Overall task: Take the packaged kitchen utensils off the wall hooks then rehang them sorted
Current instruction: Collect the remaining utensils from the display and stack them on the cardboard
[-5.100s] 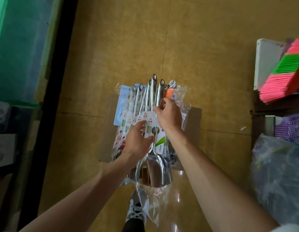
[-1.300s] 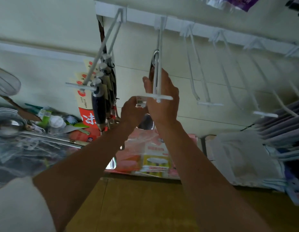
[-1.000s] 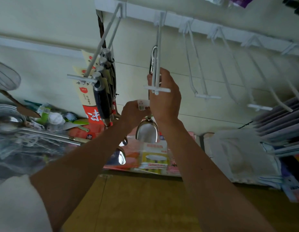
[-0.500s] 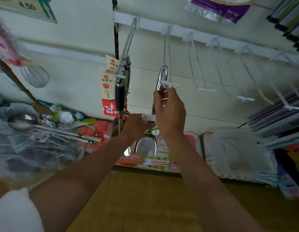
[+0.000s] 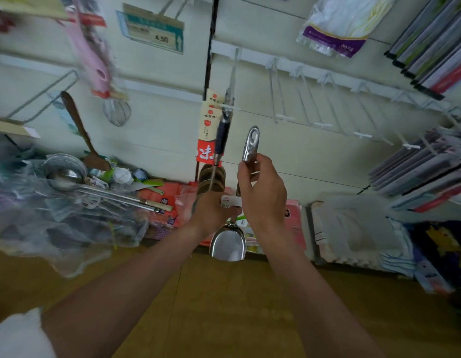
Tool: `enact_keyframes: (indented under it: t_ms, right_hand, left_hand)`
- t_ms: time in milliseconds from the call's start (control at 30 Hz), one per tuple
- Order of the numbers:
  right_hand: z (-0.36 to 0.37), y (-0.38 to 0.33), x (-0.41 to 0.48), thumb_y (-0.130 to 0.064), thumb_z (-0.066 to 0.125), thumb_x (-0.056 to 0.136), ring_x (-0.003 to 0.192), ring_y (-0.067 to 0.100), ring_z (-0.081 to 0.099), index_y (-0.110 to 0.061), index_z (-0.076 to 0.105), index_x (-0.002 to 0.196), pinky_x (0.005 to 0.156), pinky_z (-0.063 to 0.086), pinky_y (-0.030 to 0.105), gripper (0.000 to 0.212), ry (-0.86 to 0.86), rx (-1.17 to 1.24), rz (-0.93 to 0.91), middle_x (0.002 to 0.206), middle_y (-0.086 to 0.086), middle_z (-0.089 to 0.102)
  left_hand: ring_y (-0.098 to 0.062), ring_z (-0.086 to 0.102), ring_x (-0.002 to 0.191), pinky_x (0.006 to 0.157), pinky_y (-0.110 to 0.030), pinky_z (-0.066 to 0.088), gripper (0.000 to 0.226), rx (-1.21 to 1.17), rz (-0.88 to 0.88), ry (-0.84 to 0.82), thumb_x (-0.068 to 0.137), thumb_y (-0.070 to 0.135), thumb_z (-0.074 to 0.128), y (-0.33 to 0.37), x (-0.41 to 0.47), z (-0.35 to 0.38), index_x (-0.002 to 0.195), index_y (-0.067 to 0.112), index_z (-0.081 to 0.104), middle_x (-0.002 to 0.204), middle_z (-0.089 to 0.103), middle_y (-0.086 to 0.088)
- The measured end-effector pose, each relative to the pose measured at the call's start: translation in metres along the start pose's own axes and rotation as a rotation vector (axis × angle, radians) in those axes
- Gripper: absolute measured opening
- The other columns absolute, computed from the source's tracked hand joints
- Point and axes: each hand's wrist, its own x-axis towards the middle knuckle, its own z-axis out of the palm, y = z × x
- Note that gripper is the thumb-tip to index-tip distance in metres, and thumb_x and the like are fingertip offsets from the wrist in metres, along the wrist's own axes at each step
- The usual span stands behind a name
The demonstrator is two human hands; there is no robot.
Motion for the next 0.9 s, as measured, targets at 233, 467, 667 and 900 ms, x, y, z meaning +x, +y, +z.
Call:
enact_keyframes:
  t_ms: [233,467,667,900]
  right_hand:
    - [0.045,-0.111,-0.034,-0.039,0.055,0.096,0.078,0.015,0.063,-0.024,0.061,0.112,0.074,0.053,0.039,0.022,-0.022,0.060,-0.123,0.092,-0.009,0.069]
    - [0.122,-0.248,-0.077,-0.045,0.052,0.094,0.082,0.023,0.065,-0.023,0.060,0.112,0.076,0.053,0.046,0.030,-0.172,0.200,-0.324,0.094,-0.008,0.070]
    - [0.183,-0.339,-0.107,-0.046,0.049,0.093,0.077,0.023,0.066,-0.018,0.060,0.109,0.072,0.054,0.045,0.034,-0.261,0.288,-0.529,0.088,-0.004,0.070]
    - [0.235,-0.422,-0.155,-0.038,0.057,0.095,0.078,0.017,0.066,-0.013,0.063,0.110,0.068,0.053,0.036,0.030,-0.400,0.380,-0.718,0.090,-0.002,0.070]
  left_hand:
    - [-0.014,0.067,0.073,0.065,-0.026,0.053,0.005,0.021,0.008,0.176,0.082,0.013,0.077,0.004,-0.076,-0.109,0.082,0.010,0.072,0.083,0.074,-0.007]
    - [0.001,0.054,0.057,0.054,-0.018,0.040,0.017,0.096,0.059,0.390,0.084,0.019,0.076,0.000,-0.159,-0.264,0.073,0.007,0.070,0.067,0.070,-0.007]
    - [-0.001,0.053,0.057,0.054,-0.020,0.039,0.011,0.095,-0.001,0.586,0.084,0.020,0.075,-0.019,-0.216,-0.359,0.078,0.011,0.073,0.068,0.070,-0.005]
    - [-0.009,0.053,0.060,0.057,-0.027,0.043,0.030,0.077,-0.035,0.893,0.074,0.036,0.071,-0.050,-0.281,-0.430,0.082,0.007,0.074,0.072,0.071,-0.011]
